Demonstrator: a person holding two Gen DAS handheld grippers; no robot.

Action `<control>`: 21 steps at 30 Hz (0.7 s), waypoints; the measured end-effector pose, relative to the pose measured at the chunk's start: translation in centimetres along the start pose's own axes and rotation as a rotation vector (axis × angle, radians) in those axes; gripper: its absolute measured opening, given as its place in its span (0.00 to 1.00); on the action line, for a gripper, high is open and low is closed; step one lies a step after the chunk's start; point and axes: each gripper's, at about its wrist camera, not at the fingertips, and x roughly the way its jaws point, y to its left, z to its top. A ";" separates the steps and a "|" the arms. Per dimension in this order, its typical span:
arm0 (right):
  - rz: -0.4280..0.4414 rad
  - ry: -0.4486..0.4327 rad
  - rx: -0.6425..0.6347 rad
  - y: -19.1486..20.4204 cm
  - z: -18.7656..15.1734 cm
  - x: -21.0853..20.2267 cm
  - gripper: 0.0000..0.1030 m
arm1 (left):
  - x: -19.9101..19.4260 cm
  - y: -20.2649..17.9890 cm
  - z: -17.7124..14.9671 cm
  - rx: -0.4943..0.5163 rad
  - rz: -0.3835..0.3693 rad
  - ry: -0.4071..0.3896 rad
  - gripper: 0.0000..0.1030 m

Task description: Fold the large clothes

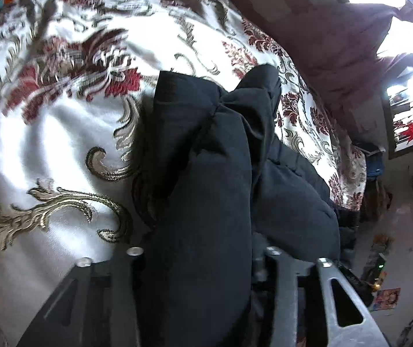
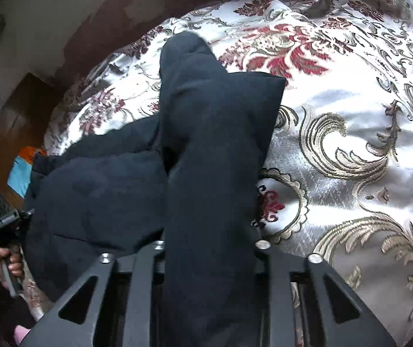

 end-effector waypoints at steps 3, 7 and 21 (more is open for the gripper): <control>0.024 -0.011 0.002 0.9 -0.1 -1.8 0.14 | -1.3 -2.0 -0.3 0.046 0.039 -0.026 0.22; 0.055 -0.027 -0.030 2.6 -1.0 -4.8 0.14 | -3.6 -5.0 -0.5 0.090 0.020 -0.049 0.18; 0.052 -0.015 -0.055 1.2 -7.0 -12.7 0.13 | -9.8 -6.3 -6.1 0.201 0.020 -0.049 0.18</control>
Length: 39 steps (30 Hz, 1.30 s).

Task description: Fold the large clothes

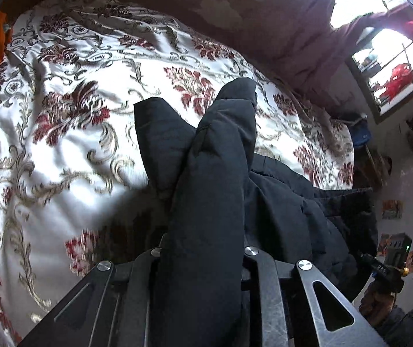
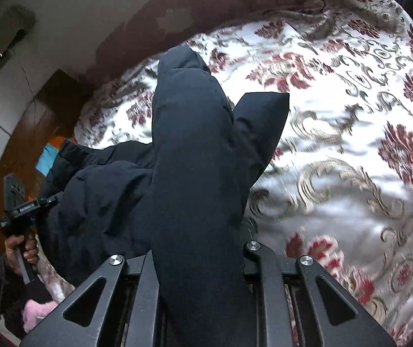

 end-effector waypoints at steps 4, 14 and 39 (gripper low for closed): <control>-0.064 0.044 0.008 -1.3 -2.1 1.8 0.14 | 1.8 0.9 -2.4 -0.011 0.025 0.050 0.18; -0.199 0.056 -0.015 -1.9 -2.5 3.5 0.41 | 3.7 3.0 -4.7 -0.049 0.129 0.050 0.32; -0.260 -0.119 -0.073 0.8 -4.6 -3.1 0.92 | -1.6 -1.9 -7.0 0.085 0.334 -0.068 0.92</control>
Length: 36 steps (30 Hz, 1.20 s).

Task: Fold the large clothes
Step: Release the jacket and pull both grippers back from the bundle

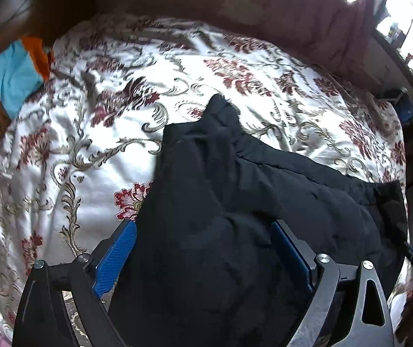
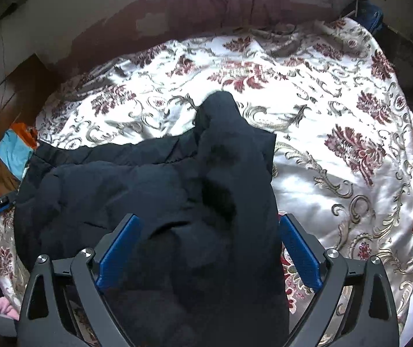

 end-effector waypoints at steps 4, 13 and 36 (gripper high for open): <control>-0.005 -0.067 0.003 0.5 -0.8 -2.2 0.92 | -1.6 -2.1 -1.3 0.064 -0.029 -0.032 0.96; -0.013 -0.172 0.019 1.8 -3.3 -5.9 0.94 | -5.2 -7.2 -4.5 0.200 -0.096 -0.132 1.00; -0.030 -0.327 -0.132 8.6 -9.2 -13.6 0.96 | -11.6 -10.8 -11.2 0.325 -0.114 -0.275 1.00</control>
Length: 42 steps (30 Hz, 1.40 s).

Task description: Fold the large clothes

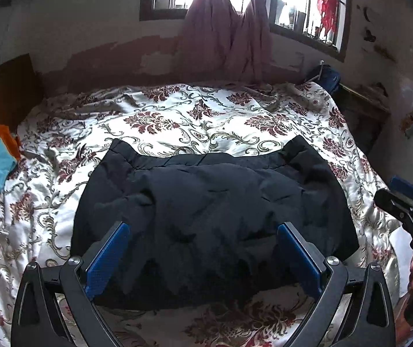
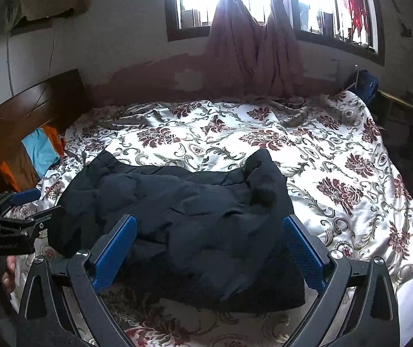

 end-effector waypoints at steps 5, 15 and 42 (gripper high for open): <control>-0.017 -0.016 0.026 1.8 -1.4 -0.7 0.96 | -1.2 0.2 -1.3 0.045 0.014 -0.024 1.00; -0.026 -0.048 0.054 5.3 -4.5 -0.9 0.96 | -3.2 3.1 -5.3 0.021 -0.002 -0.063 1.00; 0.013 -0.254 -0.005 8.2 -12.4 -3.1 0.96 | -4.1 4.6 -13.1 -0.013 0.039 -0.304 1.00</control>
